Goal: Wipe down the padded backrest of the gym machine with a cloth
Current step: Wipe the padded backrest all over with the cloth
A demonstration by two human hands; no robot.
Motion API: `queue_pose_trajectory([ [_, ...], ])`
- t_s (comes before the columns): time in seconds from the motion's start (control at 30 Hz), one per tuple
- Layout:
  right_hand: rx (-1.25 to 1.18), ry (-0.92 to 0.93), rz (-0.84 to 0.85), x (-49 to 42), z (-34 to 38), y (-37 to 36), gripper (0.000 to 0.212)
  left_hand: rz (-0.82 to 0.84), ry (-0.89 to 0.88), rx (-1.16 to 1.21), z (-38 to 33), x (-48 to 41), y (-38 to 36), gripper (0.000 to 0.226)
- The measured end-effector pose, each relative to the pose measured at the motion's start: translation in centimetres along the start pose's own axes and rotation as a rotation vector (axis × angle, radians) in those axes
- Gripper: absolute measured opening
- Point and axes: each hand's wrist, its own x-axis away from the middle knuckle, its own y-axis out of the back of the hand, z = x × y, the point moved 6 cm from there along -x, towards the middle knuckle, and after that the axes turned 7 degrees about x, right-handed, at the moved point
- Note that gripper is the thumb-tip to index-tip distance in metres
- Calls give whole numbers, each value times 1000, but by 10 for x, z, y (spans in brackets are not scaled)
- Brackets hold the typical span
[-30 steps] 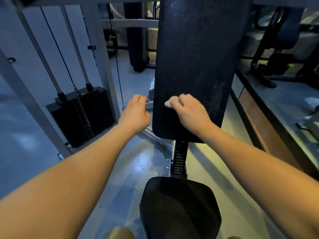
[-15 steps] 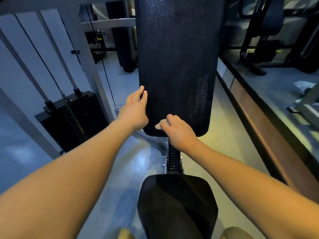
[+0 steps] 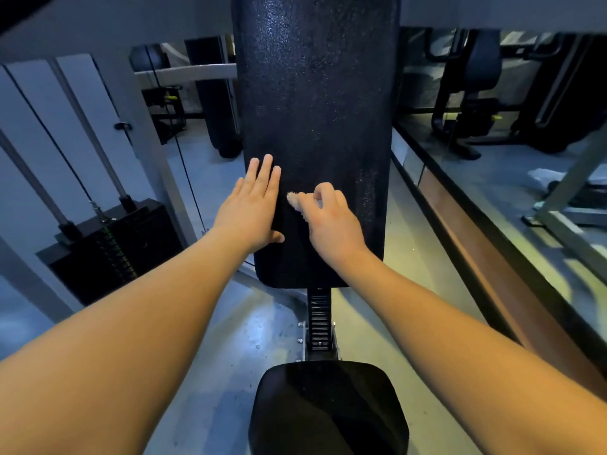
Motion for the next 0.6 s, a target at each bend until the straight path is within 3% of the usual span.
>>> queue_pose_trajectory([
  [0.1, 33, 53, -1, 3, -3, -9, 42, -27, 44, -26, -5, -5, -12, 145],
  [0.27, -6, 126, 1, -18, -8, 1, 23, -54, 60, -18, -6, -5, -15, 149],
  [0.4, -35, 31, -114, -67, -27, 39, 22, -36, 82, -26, -11, -2, -10, 148],
  [0.6, 53, -72, -83, -105, -33, 43, 49, -32, 105, -15, -15, 1, -5, 147],
])
